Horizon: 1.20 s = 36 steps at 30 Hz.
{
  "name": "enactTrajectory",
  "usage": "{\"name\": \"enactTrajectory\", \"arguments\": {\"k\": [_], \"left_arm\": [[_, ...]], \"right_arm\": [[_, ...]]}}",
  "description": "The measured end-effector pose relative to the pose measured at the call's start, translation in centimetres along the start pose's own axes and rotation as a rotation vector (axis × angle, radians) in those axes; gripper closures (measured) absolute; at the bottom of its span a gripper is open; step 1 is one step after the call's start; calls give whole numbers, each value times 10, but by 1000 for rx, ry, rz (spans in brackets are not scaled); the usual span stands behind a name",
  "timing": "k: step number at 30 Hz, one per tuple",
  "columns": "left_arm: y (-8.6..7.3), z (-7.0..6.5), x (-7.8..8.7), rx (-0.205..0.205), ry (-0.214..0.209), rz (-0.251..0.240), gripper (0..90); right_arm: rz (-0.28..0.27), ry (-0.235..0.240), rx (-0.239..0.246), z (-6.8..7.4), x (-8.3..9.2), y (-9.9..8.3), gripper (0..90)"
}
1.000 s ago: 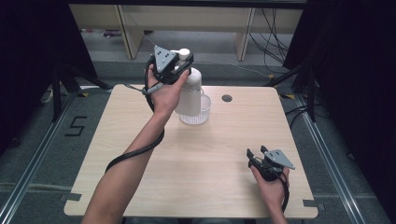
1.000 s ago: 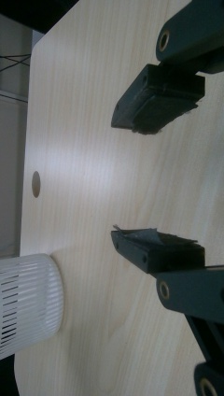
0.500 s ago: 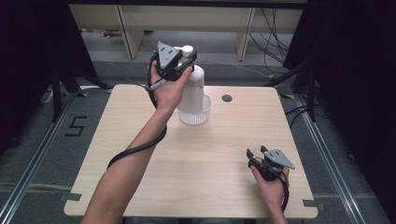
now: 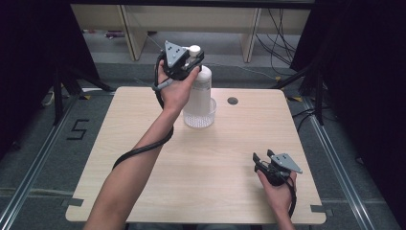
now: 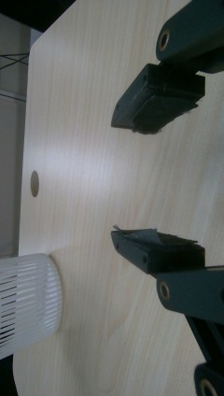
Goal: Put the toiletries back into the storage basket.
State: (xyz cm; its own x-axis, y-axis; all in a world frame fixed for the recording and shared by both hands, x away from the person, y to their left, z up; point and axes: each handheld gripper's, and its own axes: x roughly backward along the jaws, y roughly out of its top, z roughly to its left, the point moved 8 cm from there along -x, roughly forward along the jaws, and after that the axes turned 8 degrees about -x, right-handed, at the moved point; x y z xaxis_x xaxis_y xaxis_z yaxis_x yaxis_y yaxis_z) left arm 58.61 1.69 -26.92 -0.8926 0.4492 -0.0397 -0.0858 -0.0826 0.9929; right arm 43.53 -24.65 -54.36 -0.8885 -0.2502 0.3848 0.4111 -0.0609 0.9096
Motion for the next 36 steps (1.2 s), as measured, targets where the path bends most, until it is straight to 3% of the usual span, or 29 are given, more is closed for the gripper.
{"name": "enactTrajectory", "arguments": {"k": [1, 2, 3, 4, 6, 8, 9, 10, 11, 14, 17, 19, 22, 24, 25, 26, 32, 33, 34, 35, 36], "left_arm": [[0, 0, -1, 0, 1, -1, 592], [1, 0, -2, -1, 2, -3, 592], [2, 1, -3, 1, 2, -3, 592], [2, 1, -3, 1, 0, -6, 591], [2, 1, -6, -1, -6, -9, 592], [3, 1, -8, 8, -9, -11, 591], [2, 1, -9, 8, -10, -11, 592], [2, 2, -11, 8, -9, -11, 592], [2, 2, -12, 9, -9, -11, 592], [0, 1, -15, 19, -10, 0, 592], [-2, 3, -19, -4, -3, 5, 592], [-4, 3, -22, -8, 0, 12, 592], [-5, 5, -25, -10, 5, 19, 592], [-7, 5, -27, -13, 8, 23, 592], [-7, 5, -27, -12, 8, 26, 591], [-8, 5, -28, -13, 10, 26, 592], [-12, 7, -33, -12, 8, 37, 591], [-13, 7, -33, -14, 6, 40, 592], [-14, 6, -34, -13, 5, 42, 591], [-14, 6, -35, -13, 5, 42, 592], [-15, 6, -35, -13, 5, 47, 592]], "right_arm": [[-1, -1, 1, 0, 0, 0, 400], [2, 1, -32, 2, 0, -1, 400], [1, 1, -32, 2, 0, -1, 400], [-3, 1, 3, -1, 0, 0, 400], [-2, 0, -17, 1, 0, 0, 400], [-2, 1, 2, -1, 0, 0, 400], [-2, 0, -17, 1, 0, 0, 400], [-10, 3, 2, 0, 0, 1, 400], [-1, 13, -27, 2, 0, 0, 400], [-9, 4, -2, 0, 0, 0, 400], [-7, 1, 5, -1, 0, 1, 400], [7, 0, -48, 2, 1, -1, 400], [0, -3, -46, 2, 0, -1, 400], [-2, 0, 0, -1, 1, 1, 400], [6, 2, -45, 2, 1, -1, 400], [6, 2, -48, 3, 1, -1, 400], [7, 3, -47, 3, 1, -1, 400], [1, -4, -4, -1, 0, 0, 399], [-1, 4, 1, 0, 0, 0, 399], [4, 4, -27, 2, 1, -1, 399], [-3, 8, -25, 2, 0, 0, 399]]}}
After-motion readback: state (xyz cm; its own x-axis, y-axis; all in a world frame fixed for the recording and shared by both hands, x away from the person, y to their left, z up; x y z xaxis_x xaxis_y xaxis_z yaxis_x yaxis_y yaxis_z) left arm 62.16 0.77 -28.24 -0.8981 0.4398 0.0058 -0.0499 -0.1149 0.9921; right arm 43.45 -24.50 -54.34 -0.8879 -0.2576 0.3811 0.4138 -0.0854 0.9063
